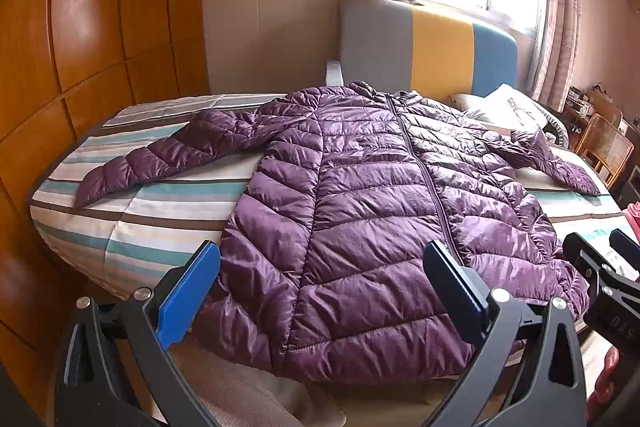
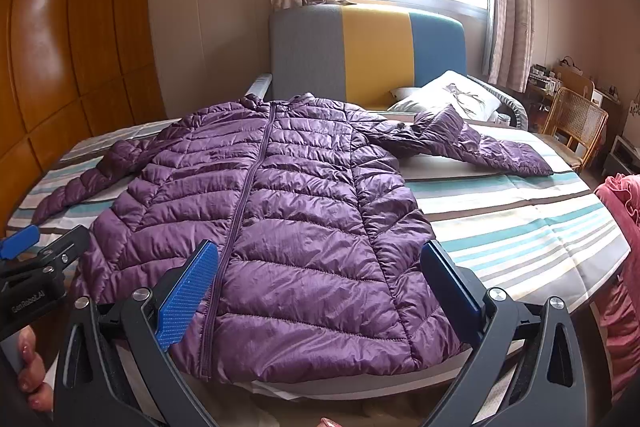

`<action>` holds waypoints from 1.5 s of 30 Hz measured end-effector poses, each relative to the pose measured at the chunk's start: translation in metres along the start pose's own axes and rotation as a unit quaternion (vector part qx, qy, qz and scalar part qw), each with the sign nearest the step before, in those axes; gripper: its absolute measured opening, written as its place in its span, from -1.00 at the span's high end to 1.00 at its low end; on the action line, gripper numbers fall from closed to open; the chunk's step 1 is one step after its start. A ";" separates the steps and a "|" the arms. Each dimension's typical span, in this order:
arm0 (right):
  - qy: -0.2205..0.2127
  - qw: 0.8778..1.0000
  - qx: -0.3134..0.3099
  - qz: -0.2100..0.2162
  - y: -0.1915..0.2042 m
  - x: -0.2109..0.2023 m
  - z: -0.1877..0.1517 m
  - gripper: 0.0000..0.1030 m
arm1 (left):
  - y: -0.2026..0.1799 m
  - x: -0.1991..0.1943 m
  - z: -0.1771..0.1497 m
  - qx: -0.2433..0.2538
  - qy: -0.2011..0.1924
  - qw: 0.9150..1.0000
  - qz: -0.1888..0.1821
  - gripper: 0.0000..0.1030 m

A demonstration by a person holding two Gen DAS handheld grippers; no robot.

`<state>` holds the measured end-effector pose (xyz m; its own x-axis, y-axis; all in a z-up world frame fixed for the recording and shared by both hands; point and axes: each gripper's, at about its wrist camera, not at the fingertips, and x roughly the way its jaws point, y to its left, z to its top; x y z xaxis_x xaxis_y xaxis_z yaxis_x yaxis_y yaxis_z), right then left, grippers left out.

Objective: Fold large clothes

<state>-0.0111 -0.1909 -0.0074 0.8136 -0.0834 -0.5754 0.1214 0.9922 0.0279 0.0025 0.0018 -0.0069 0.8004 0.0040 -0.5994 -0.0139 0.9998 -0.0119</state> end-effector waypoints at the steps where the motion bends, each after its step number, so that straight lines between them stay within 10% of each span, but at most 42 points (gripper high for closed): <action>1: 0.000 1.000 0.001 0.000 -0.001 0.000 0.000 -0.94 | 0.000 0.000 0.000 0.000 0.000 1.000 0.001 -0.96; 45: 0.018 1.000 0.000 0.005 0.000 0.008 -0.003 -0.94 | 0.000 0.006 -0.003 0.001 0.005 1.000 0.002 -0.96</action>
<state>-0.0064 -0.1914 -0.0139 0.7938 -0.0701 -0.6041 0.1139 0.9929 0.0345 0.0054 0.0020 -0.0130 0.7949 0.0077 -0.6068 -0.0155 0.9999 -0.0076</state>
